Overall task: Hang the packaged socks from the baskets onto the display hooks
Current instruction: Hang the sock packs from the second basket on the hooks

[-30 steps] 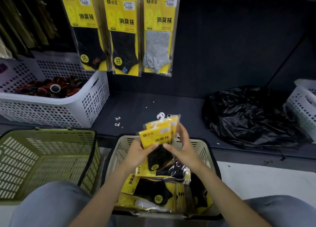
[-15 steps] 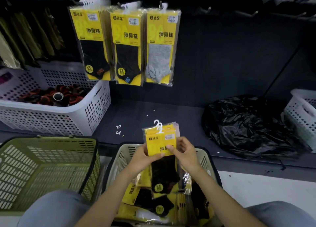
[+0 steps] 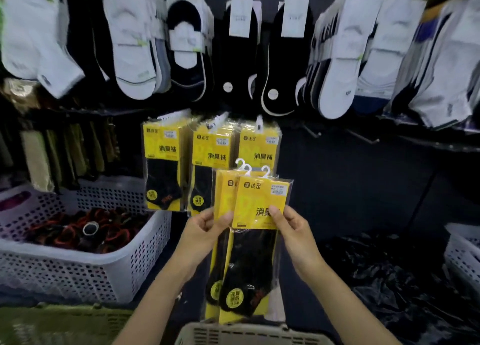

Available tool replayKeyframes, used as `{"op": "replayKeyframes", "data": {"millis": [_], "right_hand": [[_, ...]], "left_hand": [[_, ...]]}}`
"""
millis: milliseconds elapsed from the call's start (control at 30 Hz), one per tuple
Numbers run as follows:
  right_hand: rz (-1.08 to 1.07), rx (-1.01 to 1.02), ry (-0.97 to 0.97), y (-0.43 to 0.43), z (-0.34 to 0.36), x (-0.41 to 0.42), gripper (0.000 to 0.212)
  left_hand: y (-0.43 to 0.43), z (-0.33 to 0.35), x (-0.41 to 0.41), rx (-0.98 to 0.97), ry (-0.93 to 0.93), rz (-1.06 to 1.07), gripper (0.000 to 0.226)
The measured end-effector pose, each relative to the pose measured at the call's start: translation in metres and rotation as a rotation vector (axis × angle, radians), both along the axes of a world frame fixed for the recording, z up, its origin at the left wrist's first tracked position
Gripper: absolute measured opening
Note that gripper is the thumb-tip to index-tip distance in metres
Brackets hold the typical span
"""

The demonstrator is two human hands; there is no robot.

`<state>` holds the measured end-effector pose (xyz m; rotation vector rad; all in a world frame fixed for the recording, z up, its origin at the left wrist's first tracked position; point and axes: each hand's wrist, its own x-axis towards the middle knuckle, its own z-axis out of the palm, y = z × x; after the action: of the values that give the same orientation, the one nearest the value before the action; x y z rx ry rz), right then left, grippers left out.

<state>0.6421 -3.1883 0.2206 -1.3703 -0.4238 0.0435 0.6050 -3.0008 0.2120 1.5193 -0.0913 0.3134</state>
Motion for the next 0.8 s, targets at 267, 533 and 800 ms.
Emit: {"op": "replayKeyframes", "data": {"millis": [267,533,800], "right_hand": [[-0.156,0.146,0.094,0.016,0.037,0.054,0.021],[-0.259,0.046,-0.012,0.037,0.059,0.116,0.013],[-0.346,-0.07,-0.066,0.051,0.049,0.168,0.01]], "left_hand": [[0.044,0.008,0.017,-0.053,-0.128,0.354,0.032],[0.083,0.015,0.021,-0.035,-0.177,0.546,0.028],[0.09,0.018,0.022,-0.126,-0.155,0.564,0.021]]}}
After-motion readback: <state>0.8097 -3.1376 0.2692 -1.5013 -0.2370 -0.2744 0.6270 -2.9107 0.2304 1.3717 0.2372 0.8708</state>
